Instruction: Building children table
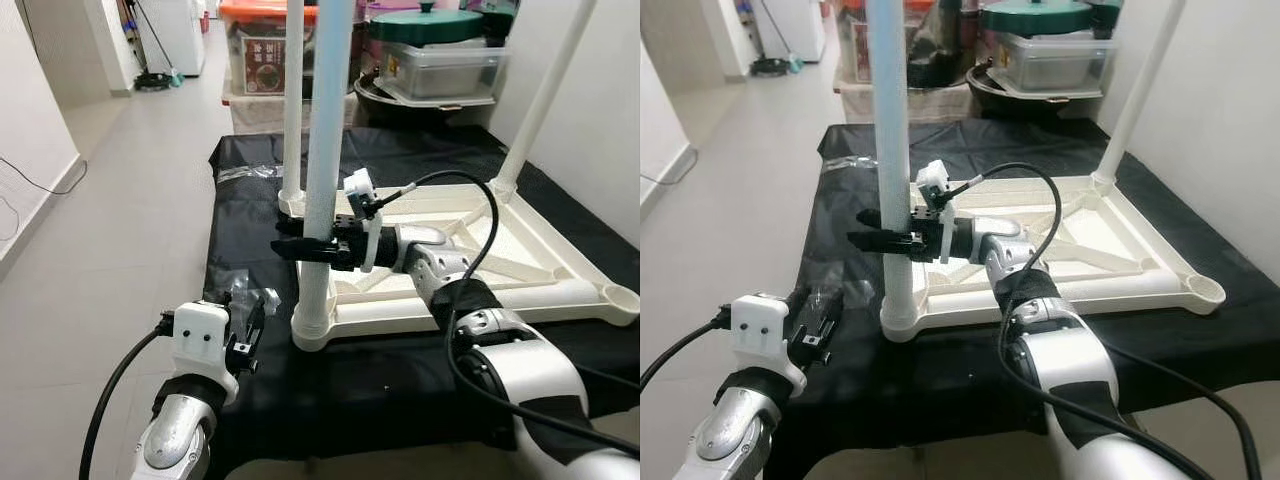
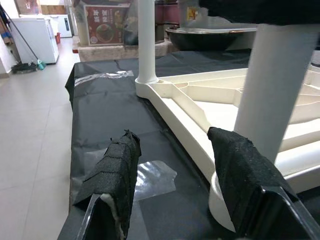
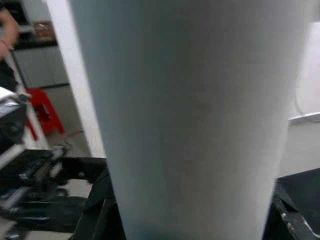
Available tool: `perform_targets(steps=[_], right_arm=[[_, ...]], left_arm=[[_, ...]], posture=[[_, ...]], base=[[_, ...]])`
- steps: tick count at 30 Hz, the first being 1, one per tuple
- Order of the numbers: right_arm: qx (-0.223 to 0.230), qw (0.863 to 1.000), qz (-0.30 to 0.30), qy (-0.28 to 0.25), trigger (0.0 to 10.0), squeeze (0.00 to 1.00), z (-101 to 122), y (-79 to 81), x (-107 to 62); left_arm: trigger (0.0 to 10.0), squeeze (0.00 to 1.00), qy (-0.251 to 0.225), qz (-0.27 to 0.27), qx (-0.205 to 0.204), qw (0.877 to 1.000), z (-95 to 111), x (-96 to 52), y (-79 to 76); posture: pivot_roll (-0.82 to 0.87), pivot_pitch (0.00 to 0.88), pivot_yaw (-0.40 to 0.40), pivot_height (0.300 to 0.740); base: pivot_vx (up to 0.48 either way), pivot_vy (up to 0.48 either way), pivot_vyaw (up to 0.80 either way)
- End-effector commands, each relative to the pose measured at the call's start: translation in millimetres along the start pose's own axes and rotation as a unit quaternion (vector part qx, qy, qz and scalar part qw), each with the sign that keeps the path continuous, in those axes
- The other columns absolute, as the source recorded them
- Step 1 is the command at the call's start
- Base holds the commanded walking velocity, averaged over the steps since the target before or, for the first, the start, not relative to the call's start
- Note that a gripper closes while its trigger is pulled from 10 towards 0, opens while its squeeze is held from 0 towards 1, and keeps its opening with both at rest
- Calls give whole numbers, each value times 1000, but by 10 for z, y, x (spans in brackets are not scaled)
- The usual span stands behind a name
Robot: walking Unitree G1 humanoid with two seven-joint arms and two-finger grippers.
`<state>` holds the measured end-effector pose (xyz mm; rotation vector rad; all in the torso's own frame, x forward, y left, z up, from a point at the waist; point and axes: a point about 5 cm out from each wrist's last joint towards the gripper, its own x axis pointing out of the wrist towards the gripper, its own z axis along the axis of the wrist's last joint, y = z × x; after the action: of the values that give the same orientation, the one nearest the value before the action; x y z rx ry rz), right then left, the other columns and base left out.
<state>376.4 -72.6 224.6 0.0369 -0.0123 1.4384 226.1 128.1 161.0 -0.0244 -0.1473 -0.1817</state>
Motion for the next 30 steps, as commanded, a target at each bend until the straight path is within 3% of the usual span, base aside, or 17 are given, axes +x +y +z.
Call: perform_targets(steps=[1,5,7,8,9,10,11,13,14,15,17,18,20,21,23,24,30], right_arm=[[24,1000,-2,4,0,0,-106,20,40],[21,996,-86,-31,0,0,-142,-47,-18],[21,996,-86,-31,0,0,-142,-47,-18],[21,992,-119,-42,0,0,-147,-75,-33],[20,972,-232,-44,0,0,-159,-182,-78],[20,972,-232,-44,0,0,-159,-182,-78],[30,918,-393,-36,0,0,-208,-322,-221],[30,918,-393,-36,0,0,-208,-322,-221],[36,868,-494,-27,0,0,-246,-394,-344],[53,790,-610,-21,0,0,-348,-431,-537],[53,790,-610,-21,0,0,-348,-431,-537],[64,741,-669,-17,0,0,-424,-429,-656],[64,741,-669,-17,0,0,-424,-429,-656],[70,707,-704,-20,0,0,-483,-404,-684],[70,707,-704,-20,0,0,-483,-404,-684],[68,662,-746,-17,0,0,-563,-314,-585],[61,644,-762,-11,0,0,-584,-267,-525]], left_arm=[[10000,0,5,-1,2,1000,-37,8,3],[10000,0,6,0,2,1000,-51,15,6],[10000,0,6,0,2,1000,-51,15,6],[10000,0,6,0,2,1000,-56,16,9],[10000,0,6,1,3,1000,-63,15,17],[10000,0,6,1,3,1000,-63,15,17],[10000,0,7,2,3,1000,-72,13,30],[10000,0,7,2,3,1000,-72,13,30],[10000,0,7,2,4,1000,-79,11,39],[10000,0,9,1,4,1000,-89,13,44],[10000,0,9,1,4,1000,-89,13,44],[10000,0,10,0,5,1000,-100,13,47],[10000,0,10,0,5,1000,-100,13,47],[10000,0,9,0,5,1000,-102,13,44],[10000,0,9,0,5,1000,-102,13,44],[10000,0,7,-1,5,1000,-106,17,34],[10000,0,6,-2,5,1000,-111,25,19]], posture=[[22,0,-23,740],[21,0,-23,740],[21,0,-23,740],[21,0,-23,740],[23,0,-23,740],[23,0,-23,740],[16,0,-18,740],[16,0,-18,740],[16,0,-18,740],[15,0,-18,740],[15,0,-18,740],[20,0,-19,740],[20,0,-19,740],[20,0,-19,740],[20,0,-19,740],[20,0,-24,740],[0,0,-30,740]], base=[[0,0,0],[0,0,0],[0,0,0],[0,0,0],[0,0,0],[0,0,0],[0,0,0],[0,0,0],[0,0,0],[0,0,0],[0,0,0],[0,0,0],[0,0,0],[0,0,0],[0,0,0],[0,0,0],[0,0,0]])
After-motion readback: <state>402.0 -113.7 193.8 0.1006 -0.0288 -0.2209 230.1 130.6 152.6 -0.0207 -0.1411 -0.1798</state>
